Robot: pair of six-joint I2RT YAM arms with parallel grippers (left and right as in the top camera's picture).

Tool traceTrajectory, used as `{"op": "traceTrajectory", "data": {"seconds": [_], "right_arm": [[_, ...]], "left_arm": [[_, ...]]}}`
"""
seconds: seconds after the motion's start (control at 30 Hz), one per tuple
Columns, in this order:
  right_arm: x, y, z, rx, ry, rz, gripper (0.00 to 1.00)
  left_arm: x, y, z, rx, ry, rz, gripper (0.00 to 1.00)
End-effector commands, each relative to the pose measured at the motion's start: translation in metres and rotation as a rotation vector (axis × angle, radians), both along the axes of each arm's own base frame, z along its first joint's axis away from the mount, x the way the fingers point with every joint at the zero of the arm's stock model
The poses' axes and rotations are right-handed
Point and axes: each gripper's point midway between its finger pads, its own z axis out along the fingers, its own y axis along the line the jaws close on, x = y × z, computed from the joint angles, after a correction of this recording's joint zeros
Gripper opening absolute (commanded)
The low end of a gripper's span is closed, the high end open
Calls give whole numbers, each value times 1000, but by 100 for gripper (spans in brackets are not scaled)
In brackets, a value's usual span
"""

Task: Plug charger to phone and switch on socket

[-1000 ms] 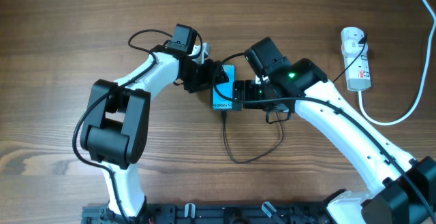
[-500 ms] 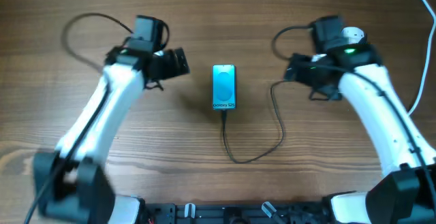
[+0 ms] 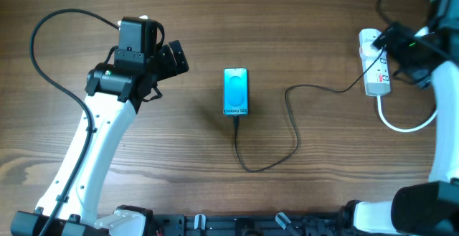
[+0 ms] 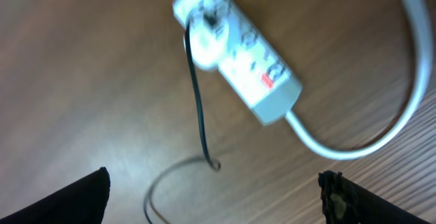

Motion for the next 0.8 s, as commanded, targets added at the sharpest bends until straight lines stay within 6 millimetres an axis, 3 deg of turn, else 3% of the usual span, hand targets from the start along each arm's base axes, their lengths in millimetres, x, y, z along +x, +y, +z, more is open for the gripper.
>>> {"op": "traceTrajectory", "data": {"seconds": [0.0, 0.1, 0.17, 0.3, 0.57, 0.77], "right_arm": [[-1, -47, 7, -74, 9, -89, 99], [-4, -96, -51, -25, 143, -196, 100], [1, -114, -80, -8, 180, -228, 100], [12, -119, -130, 24, 256, -223, 100], [34, -111, -178, 71, 245, -184, 100], [41, -107, -193, 80, 204, -173, 100]], "left_arm": [[1, 2, 2, 7, -8, 15, 100], [1, 2, 2, 7, -8, 15, 100], [1, 2, 2, 8, -8, 15, 100], [1, 2, 2, 7, -8, 15, 100], [1, 2, 2, 7, -8, 15, 100], [1, 2, 2, 7, -8, 15, 100]]}}
